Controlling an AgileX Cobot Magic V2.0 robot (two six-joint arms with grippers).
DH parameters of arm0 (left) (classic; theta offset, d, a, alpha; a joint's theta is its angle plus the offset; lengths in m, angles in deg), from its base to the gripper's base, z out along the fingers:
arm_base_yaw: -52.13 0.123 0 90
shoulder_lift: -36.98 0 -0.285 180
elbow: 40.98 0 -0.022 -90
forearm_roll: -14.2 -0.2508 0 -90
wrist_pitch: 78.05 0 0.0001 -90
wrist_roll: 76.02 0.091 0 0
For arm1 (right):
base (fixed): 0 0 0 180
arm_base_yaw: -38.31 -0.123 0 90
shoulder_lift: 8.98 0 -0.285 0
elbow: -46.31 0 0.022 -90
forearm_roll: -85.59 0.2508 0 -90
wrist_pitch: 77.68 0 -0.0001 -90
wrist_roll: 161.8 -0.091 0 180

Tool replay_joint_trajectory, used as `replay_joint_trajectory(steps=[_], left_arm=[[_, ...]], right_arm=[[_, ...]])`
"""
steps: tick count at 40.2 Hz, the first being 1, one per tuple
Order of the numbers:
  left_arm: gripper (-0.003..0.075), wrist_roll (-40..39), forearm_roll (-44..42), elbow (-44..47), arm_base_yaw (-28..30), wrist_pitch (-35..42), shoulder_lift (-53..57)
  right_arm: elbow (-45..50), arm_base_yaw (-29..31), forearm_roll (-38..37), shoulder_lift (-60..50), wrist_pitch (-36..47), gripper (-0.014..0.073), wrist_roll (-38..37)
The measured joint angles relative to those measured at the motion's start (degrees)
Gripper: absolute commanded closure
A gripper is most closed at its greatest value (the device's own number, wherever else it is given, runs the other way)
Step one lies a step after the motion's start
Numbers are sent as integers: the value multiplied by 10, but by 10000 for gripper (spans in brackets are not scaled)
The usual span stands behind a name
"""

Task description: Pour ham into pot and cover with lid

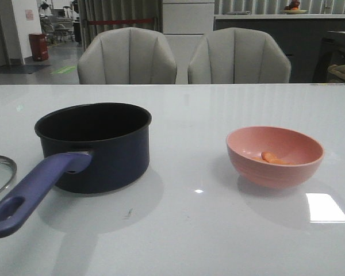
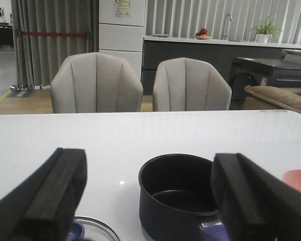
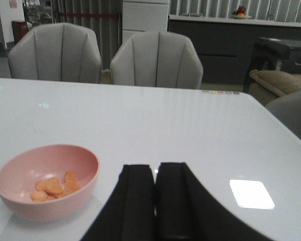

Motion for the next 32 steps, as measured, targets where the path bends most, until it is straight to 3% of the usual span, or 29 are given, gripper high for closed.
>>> replay_joint_trajectory(steps=[7, 17, 32], left_arm=[[169, 0, -5, 0, 0, -5, 0], [169, 0, -5, 0, -4, -5, -9], [169, 0, -5, 0, -4, -5, -13]], right_arm=[[-36, 0, 8, 1, -16, 449, 0], [-169, 0, 15, 130, -163, 449, 0], [-191, 0, 30, 230, -163, 446, 0]])
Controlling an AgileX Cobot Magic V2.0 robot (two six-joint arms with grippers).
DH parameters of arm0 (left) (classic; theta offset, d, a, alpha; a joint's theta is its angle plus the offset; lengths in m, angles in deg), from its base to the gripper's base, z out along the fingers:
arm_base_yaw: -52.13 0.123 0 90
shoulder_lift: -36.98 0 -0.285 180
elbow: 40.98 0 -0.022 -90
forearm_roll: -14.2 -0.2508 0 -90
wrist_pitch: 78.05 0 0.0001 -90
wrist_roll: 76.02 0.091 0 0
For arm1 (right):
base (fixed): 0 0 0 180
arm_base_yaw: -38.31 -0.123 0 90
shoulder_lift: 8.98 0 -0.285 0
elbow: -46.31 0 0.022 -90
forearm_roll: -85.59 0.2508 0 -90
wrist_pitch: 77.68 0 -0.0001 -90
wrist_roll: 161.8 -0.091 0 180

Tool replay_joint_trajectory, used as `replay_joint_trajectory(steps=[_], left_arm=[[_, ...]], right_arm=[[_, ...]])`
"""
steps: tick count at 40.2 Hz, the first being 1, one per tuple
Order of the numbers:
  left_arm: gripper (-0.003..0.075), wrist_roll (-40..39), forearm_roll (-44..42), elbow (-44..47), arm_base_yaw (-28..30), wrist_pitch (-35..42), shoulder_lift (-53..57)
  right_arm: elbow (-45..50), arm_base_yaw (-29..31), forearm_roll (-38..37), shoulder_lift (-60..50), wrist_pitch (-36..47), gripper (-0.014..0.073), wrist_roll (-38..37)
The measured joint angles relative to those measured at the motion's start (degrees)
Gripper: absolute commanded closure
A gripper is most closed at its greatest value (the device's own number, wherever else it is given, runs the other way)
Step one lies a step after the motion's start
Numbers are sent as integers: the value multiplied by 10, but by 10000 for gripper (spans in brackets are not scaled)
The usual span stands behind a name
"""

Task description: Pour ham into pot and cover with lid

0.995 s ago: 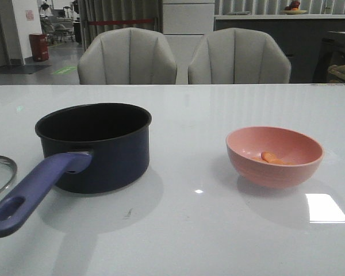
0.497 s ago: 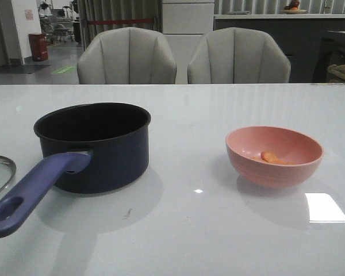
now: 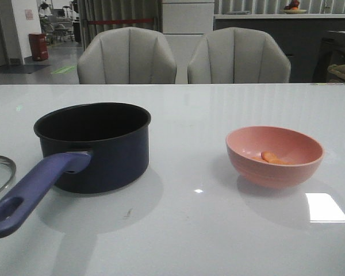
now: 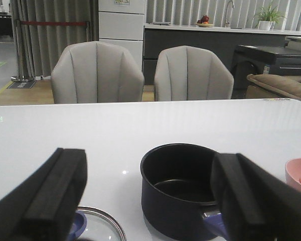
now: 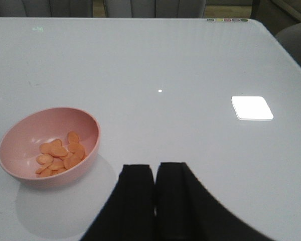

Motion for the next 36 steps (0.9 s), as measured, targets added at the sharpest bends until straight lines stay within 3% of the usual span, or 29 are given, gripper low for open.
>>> replay_joint_trajectory(steps=[6, 16, 26, 36], left_arm=[[169, 0, 0, 0, 0, 0, 0], [169, 0, 0, 0, 0, 0, 0], [169, 0, 0, 0, 0, 0, 0], [169, 0, 0, 0, 0, 0, 0]], right_arm=[[-35, 0, 6, 82, -24, 418, 0], [-145, 0, 29, 277, -62, 138, 0], [-255, 0, 50, 463, -101, 134, 0], [-360, -42, 57, 612, -137, 134, 3]])
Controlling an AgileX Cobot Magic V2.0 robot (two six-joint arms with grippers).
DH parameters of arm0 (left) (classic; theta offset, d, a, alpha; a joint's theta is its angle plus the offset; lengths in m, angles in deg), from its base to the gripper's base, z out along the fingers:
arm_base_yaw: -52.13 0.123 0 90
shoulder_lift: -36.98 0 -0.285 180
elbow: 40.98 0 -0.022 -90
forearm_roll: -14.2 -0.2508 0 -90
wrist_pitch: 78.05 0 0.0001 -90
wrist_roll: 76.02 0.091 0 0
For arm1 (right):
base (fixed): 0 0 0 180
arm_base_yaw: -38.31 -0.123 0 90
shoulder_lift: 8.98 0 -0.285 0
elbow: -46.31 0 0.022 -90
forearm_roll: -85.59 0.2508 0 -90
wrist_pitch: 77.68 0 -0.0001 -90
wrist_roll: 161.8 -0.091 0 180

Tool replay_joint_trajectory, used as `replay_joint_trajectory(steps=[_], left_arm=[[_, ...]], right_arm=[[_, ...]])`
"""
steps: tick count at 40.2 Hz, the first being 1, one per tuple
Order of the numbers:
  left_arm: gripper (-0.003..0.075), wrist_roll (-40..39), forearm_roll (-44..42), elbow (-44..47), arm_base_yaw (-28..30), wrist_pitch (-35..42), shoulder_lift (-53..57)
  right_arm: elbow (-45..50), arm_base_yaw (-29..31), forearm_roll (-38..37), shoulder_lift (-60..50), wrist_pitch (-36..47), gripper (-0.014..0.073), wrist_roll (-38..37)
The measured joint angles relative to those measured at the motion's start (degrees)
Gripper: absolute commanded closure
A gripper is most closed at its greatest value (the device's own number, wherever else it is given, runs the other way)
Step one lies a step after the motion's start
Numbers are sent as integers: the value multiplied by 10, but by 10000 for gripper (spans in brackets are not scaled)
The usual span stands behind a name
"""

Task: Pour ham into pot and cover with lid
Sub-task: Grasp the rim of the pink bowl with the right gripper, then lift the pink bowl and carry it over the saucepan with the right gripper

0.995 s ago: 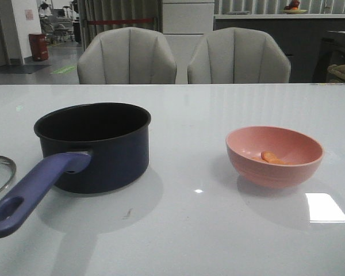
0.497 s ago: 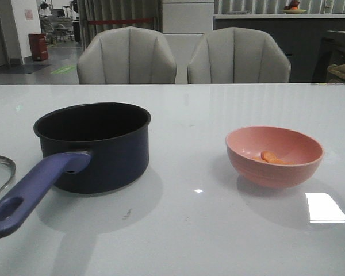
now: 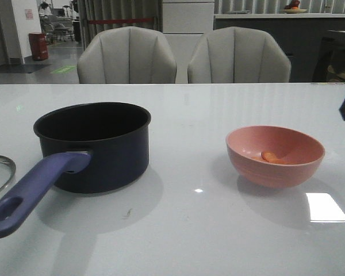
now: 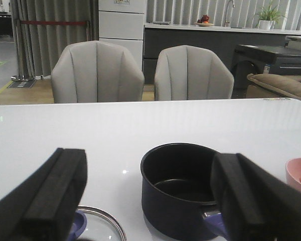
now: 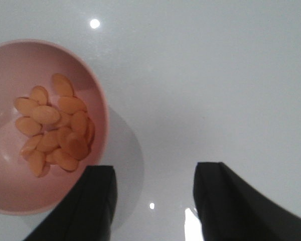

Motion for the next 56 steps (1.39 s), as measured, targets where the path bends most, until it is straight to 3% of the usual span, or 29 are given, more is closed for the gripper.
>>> replay_joint_trajectory(steps=[8, 21, 24, 29, 32, 49, 56], left_arm=[[169, 0, 0, 0, 0, 0, 0], [169, 0, 0, 0, 0, 0, 0], [169, 0, 0, 0, 0, 0, 0], [169, 0, 0, 0, 0, 0, 0], [169, 0, 0, 0, 0, 0, 0], [169, 0, 0, 0, 0, -1, 0], [169, 0, 0, 0, 0, -1, 0]], right_arm=[[-70, -8, 31, 89, -22, 134, 3], [-125, -8, 132, 182, -48, 157, 73], [-130, -8, 139, 201, -48, 235, 77], [-139, -8, 143, 227, -48, 477, 81], [-144, -8, 145, 237, -48, 445, 82], [-200, -12, 204, 241, -96, 461, 92], [-290, -72, 206, 224, -109, 461, 119]])
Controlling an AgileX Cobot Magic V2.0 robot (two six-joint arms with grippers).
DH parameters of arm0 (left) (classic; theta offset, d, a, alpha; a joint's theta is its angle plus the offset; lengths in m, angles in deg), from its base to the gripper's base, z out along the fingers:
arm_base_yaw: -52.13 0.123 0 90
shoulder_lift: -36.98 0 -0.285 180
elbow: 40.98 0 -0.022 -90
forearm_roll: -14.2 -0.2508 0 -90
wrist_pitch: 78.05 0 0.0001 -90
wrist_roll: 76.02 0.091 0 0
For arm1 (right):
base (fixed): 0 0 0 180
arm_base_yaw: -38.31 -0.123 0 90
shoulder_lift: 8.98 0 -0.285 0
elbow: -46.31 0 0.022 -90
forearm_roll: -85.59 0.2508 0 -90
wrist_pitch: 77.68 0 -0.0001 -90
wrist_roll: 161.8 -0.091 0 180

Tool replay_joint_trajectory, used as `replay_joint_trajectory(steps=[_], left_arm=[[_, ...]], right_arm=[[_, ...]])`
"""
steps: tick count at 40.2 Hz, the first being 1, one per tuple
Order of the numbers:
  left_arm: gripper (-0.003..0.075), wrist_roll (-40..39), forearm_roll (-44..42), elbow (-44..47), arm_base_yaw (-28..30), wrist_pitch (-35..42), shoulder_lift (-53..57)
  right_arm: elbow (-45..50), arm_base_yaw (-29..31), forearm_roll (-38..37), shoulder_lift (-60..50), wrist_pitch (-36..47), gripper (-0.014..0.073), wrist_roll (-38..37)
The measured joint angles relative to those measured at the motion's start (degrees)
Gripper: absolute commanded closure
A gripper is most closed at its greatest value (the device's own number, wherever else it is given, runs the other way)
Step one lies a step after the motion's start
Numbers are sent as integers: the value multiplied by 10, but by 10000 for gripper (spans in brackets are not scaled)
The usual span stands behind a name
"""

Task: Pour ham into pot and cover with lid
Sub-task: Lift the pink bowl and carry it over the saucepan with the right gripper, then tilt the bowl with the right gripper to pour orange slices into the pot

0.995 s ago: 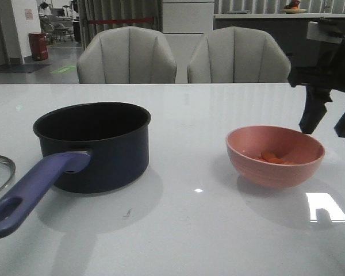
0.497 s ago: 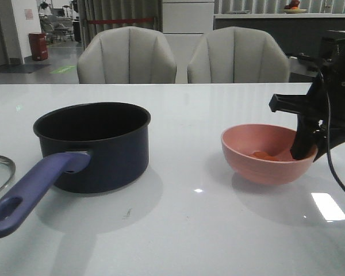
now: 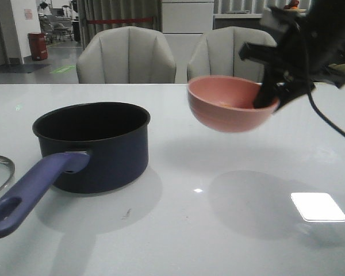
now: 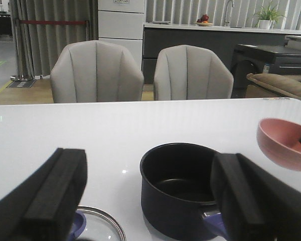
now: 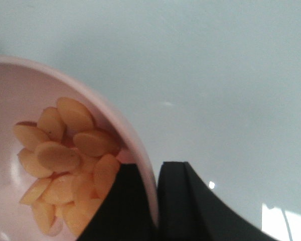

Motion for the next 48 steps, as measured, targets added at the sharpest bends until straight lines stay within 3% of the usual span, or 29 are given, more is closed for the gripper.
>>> replay_joint_trajectory(steps=[10, 17, 24, 34, 41, 48], left_arm=[[169, 0, 0, 0, 0, 0, 0], [169, 0, 0, 0, 0, 1, 0], [169, 0, 0, 0, 0, 1, 0], [169, 0, 0, 0, 0, 1, 0], [169, 0, 0, 0, 0, 1, 0], [169, 0, 0, 0, 0, 1, 0]], right_arm=[[-100, -133, -15, -5, 34, 461, 3], [-109, -209, -98, 6, 146, 461, 4], [-56, -248, -160, 12, 334, 461, 5], [78, -255, -167, 28, 697, 461, 16], [127, -255, -182, 62, 876, 461, 54], [145, -255, -255, 95, 1017, 461, 135]])
